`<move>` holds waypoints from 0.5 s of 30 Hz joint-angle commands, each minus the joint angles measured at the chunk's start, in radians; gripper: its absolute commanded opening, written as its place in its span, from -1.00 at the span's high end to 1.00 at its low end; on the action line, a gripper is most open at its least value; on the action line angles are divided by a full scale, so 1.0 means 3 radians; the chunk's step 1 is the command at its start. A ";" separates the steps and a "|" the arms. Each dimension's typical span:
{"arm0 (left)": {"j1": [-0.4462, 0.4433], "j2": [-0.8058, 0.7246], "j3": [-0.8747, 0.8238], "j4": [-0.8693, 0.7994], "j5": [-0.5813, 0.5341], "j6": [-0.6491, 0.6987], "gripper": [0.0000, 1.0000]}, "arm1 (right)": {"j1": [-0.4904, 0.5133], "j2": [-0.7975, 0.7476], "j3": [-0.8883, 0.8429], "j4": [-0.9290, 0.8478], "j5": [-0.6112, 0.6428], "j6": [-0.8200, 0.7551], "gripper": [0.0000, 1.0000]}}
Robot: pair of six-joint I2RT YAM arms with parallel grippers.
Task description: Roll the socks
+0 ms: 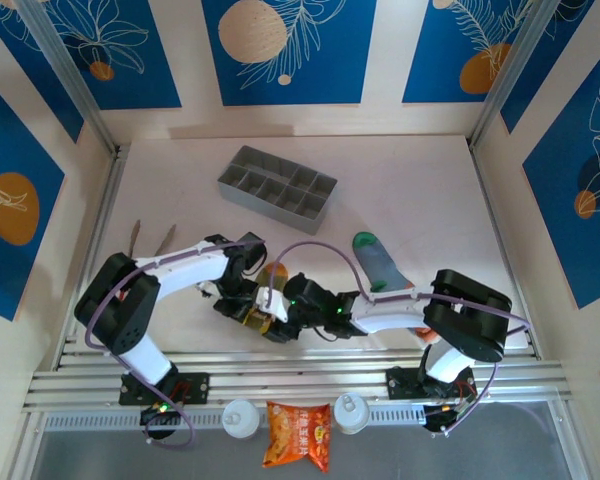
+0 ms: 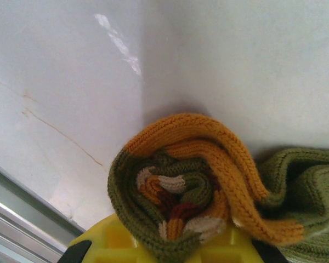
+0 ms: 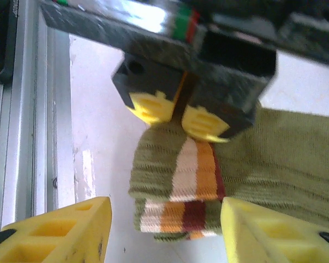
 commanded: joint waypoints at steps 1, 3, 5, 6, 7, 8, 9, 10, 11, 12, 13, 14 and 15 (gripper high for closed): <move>-0.0034 0.0326 -0.0184 -0.0395 -0.0104 -0.0434 1.00 | 0.0112 0.0148 0.0186 0.0088 0.0522 -0.0198 -0.09; -0.0028 0.0344 -0.0184 -0.0361 -0.0087 -0.0421 1.00 | 0.0158 0.0225 0.0256 0.0016 0.0510 -0.0308 -0.08; -0.0013 0.0363 -0.0168 -0.0334 -0.0082 -0.0388 1.00 | 0.0200 0.0286 0.0284 -0.0039 0.0532 -0.0371 -0.07; -0.0006 0.0379 -0.0150 -0.0347 -0.0076 -0.0375 1.00 | 0.0218 0.0316 0.0284 -0.0066 0.0564 -0.0380 -0.06; -0.0003 0.0384 -0.0138 -0.0347 -0.0075 -0.0361 1.00 | 0.0234 0.0334 0.0279 -0.0080 0.0592 -0.0373 -0.04; 0.0003 0.0394 -0.0128 -0.0333 -0.0071 -0.0345 1.00 | 0.0245 0.0358 0.0269 -0.0100 0.0613 -0.0371 -0.02; 0.0012 0.0400 -0.0118 -0.0331 -0.0062 -0.0335 1.00 | 0.0256 0.0388 0.0273 -0.0126 0.0646 -0.0360 0.00; 0.0017 0.0401 -0.0119 -0.0327 -0.0056 -0.0329 1.00 | 0.0267 0.0419 0.0270 -0.0140 0.0657 -0.0359 0.01; 0.0022 0.0401 -0.0112 -0.0316 -0.0055 -0.0320 1.00 | 0.0277 0.0459 0.0276 -0.0158 0.0675 -0.0354 0.04; 0.0028 0.0400 -0.0105 -0.0320 -0.0056 -0.0310 1.00 | 0.0286 0.0509 0.0299 -0.0203 0.0712 -0.0331 0.08; 0.0031 0.0401 -0.0102 -0.0320 -0.0053 -0.0304 1.00 | 0.0292 0.0551 0.0314 -0.0249 0.0746 -0.0304 0.12; 0.0031 0.0395 -0.0102 -0.0315 -0.0051 -0.0293 1.00 | 0.0298 0.0596 0.0330 -0.0280 0.0801 -0.0262 0.15; 0.0038 0.0391 -0.0097 -0.0320 -0.0051 -0.0283 1.00 | 0.0306 0.0632 0.0330 -0.0288 0.0851 -0.0226 0.18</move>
